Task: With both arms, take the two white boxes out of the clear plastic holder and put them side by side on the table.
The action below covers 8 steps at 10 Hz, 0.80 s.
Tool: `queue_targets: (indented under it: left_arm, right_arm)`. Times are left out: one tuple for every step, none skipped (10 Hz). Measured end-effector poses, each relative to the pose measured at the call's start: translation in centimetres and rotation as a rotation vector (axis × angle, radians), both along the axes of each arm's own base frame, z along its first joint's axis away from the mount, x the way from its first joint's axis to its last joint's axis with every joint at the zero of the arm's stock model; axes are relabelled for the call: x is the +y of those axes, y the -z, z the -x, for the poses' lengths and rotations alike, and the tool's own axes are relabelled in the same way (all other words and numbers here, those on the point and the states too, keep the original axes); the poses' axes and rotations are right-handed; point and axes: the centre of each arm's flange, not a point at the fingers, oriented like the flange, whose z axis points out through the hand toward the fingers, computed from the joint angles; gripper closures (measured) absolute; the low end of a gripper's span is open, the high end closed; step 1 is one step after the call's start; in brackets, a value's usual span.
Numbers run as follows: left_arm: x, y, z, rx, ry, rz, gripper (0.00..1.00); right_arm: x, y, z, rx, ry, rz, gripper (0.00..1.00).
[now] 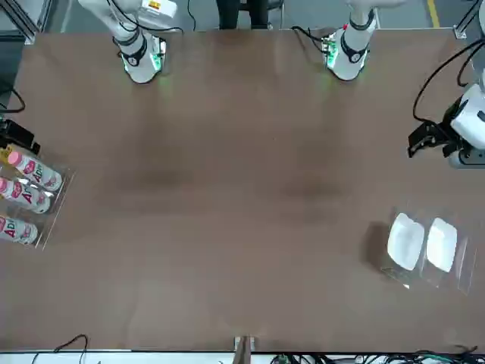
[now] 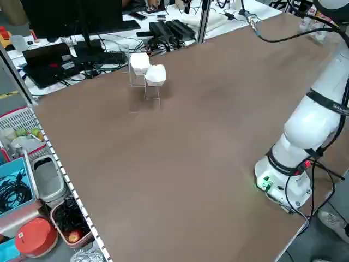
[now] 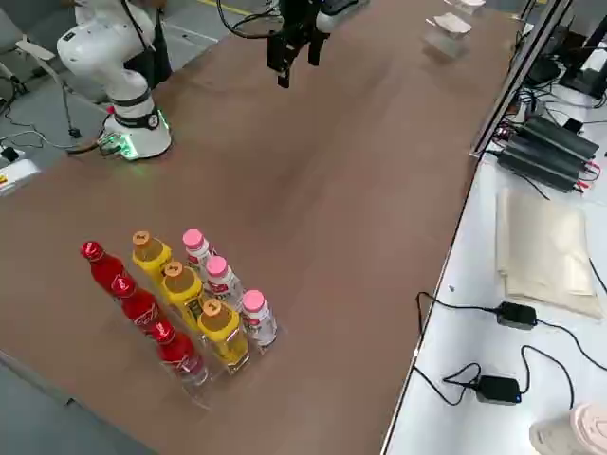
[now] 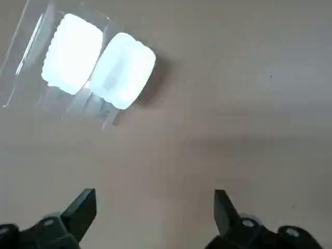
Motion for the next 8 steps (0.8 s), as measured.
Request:
queue_targets:
  left_arm:
    - [0.7,0.0,0.0,0.001,-0.012,0.0,0.0]
    - [1.1,0.0,0.0,0.001,-0.018,0.0,0.0]
    - [1.3,0.0,0.0,0.002,-0.008,0.0,0.0]
    - [1.3,0.3,-0.1,0.007,0.03,-0.001,0.0]
    - [1.4,0.9,-0.5,0.019,0.076,0.0,0.0]
    - [1.7,1.9,-1.1,0.033,0.119,0.0,0.0]
    - [2.2,3.2,-2.0,0.043,0.148,0.002,0.0]
    - [2.9,4.6,-3.3,0.046,0.152,0.004,0.0]
  right_arm:
    - [0.0,0.0,0.0,0.0,0.0,0.0,0.0]
    - [0.0,0.0,0.0,0.0,0.0,0.0,0.0]
    - [0.0,0.0,0.0,0.0,0.0,0.0,0.0]
    - [0.0,0.0,0.0,0.0,0.0,0.0,0.0]
    - [0.0,0.0,0.0,0.0,0.0,0.0,0.0]
    - [0.0,0.0,0.0,0.0,0.0,0.0,0.0]
    - [0.0,0.0,0.0,0.0,-0.001,0.0,0.0]
    - [0.2,0.1,0.0,0.002,-0.003,0.0,0.0]
